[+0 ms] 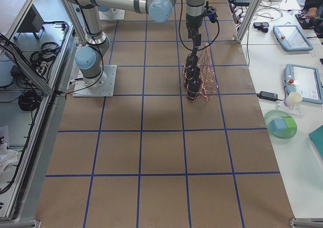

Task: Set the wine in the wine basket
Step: 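Open the right gripper and raise it off the bottle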

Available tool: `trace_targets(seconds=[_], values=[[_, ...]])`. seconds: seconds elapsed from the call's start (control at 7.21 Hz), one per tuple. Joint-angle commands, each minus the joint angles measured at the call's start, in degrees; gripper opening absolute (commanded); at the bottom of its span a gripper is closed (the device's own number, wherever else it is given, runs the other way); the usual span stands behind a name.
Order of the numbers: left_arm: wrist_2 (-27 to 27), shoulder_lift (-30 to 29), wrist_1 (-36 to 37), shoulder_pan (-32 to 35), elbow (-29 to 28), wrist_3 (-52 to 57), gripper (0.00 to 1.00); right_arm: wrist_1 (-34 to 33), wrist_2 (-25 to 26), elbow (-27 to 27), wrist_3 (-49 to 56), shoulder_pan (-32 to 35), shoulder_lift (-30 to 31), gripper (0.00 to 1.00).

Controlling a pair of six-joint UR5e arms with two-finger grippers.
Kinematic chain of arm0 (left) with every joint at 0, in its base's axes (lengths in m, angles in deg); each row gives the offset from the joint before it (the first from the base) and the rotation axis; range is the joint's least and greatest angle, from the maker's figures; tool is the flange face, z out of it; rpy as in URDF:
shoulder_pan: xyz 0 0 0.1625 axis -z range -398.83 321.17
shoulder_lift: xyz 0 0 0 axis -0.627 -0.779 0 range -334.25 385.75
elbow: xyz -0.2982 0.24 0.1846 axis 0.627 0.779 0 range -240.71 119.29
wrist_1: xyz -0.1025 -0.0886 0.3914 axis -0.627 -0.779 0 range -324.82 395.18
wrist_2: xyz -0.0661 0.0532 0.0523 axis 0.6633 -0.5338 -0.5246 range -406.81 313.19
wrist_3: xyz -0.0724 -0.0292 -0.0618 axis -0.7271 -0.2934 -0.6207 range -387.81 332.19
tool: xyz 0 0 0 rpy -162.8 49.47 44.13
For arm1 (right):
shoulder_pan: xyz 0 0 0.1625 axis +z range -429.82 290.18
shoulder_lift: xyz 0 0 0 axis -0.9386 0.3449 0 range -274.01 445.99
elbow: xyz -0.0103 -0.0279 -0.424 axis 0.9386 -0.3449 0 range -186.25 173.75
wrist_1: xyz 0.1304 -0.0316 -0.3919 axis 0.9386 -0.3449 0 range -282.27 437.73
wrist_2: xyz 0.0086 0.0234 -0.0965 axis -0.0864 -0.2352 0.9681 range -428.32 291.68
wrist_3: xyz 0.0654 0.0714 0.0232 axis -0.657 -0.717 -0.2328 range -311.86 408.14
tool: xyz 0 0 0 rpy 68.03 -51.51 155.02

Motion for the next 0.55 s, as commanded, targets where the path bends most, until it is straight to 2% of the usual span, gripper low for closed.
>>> trace_targets(seconds=[0.0,0.14,0.28,0.42], values=[[-0.09,0.34,-0.25,-0.01,0.26,0.12,1.00,3.95,-1.83,0.03,-18.36,4.08,4.16,1.00],[-0.01,0.26,-0.08,-0.01,0.35,0.03,1.00,3.69,-1.13,0.03,-25.75,9.24,4.26,1.00],[-0.01,0.34,-0.17,-0.01,0.44,0.03,1.00,3.26,-0.95,0.30,-27.39,13.56,4.00,1.00],[-0.01,0.17,-0.17,-0.01,0.44,0.12,1.00,3.25,-1.65,0.82,-26.63,14.21,4.60,1.00]])
